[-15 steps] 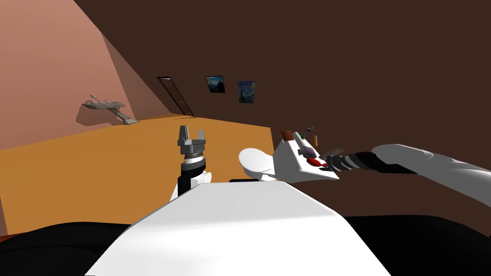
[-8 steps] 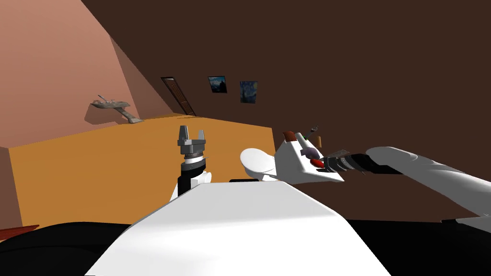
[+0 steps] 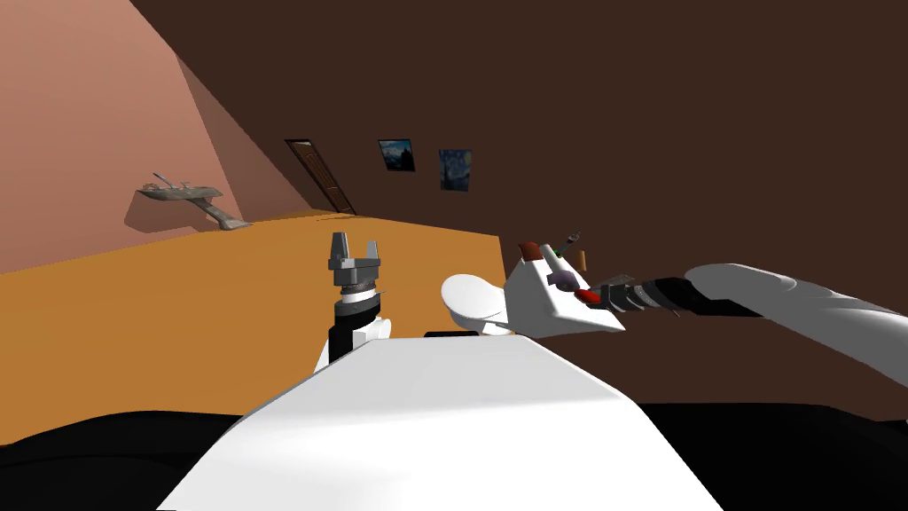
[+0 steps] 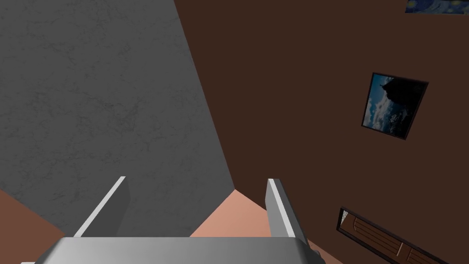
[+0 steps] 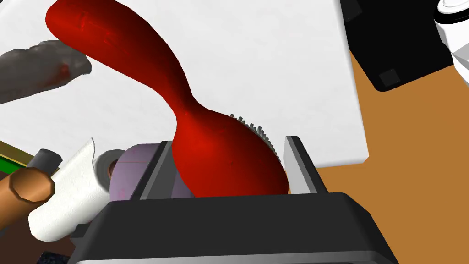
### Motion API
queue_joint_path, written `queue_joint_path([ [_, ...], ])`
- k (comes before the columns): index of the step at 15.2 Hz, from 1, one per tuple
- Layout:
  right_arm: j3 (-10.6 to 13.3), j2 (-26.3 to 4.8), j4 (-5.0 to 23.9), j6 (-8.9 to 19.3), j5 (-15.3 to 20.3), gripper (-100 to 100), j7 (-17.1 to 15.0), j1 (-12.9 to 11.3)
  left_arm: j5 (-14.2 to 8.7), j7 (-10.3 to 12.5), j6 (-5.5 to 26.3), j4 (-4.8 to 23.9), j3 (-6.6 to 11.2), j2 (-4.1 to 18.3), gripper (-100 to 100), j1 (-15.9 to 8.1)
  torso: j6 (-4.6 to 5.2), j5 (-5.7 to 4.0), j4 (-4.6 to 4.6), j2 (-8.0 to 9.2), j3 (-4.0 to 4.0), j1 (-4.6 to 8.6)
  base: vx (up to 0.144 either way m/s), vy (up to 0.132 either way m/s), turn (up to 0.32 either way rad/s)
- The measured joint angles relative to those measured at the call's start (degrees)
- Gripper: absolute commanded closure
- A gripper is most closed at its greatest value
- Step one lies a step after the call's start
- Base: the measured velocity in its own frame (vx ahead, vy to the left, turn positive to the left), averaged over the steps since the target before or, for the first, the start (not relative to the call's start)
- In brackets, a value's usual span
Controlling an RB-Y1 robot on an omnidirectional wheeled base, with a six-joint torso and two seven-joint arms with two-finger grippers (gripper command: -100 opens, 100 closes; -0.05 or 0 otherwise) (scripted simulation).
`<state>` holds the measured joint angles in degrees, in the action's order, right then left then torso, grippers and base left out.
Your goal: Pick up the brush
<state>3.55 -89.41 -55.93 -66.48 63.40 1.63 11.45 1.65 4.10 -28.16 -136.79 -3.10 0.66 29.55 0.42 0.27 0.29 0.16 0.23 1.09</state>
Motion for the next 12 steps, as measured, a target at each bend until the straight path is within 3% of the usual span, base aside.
queue_joint_path([
  [3, -1.93, -3.53, -3.43, 3.35, -2.46, 100, -0.9, 3.96, 0.0, 0.0, 0.0, 0.0, -0.01, 0.0, 0, -0.01, -0.05, -0.06, -0.02, 0.05, 0.01, -0.09, 0.002, -0.073, -0.053],
  [5, -2.54, -5.59, -4.27, 4.23, -4.01, 100, -1.68, 3.67, 0.0, 0.0, 0.0, 0.0, 0.0, 0.0, 0, -0.01, -0.02, 0.13, 0.07, 0.05, 0.06, -0.1, -0.001, -0.06, -0.1],
  [7, -3.55, -7.27, -6.28, 6.15, -5.2, 100, -2.04, 5.37, 0.0, 0.0, 0.0, 0.0, -0.01, -0.01, 0, -0.01, -0.03, 0.23, 0.11, 0.03, 0.07, -0.14, 0.006, -0.02, 0.005],
  [10, -4.97, -8.39, -9.24, 8.43, -5.94, 100, -2.62, 9.82, 0.0, 0.0, 0.0, 0.0, -0.01, -0.01, 0, -0.01, 0.03, 0.16, 0.06, 0.06, 0.05, -0.21, 0.005, -0.013, -0.053],
  [12, -6.21, -10.77, -11.99, 10.47, -7.85, 100, -3.84, 12.22, 0.0, 0.0, 0.0, 0.0, 0.0, 0.0, 0, -0.01, 0.04, 0.27, 0.13, 0.09, 0.11, -0.07, 0.003, -0.062, -0.113],
])
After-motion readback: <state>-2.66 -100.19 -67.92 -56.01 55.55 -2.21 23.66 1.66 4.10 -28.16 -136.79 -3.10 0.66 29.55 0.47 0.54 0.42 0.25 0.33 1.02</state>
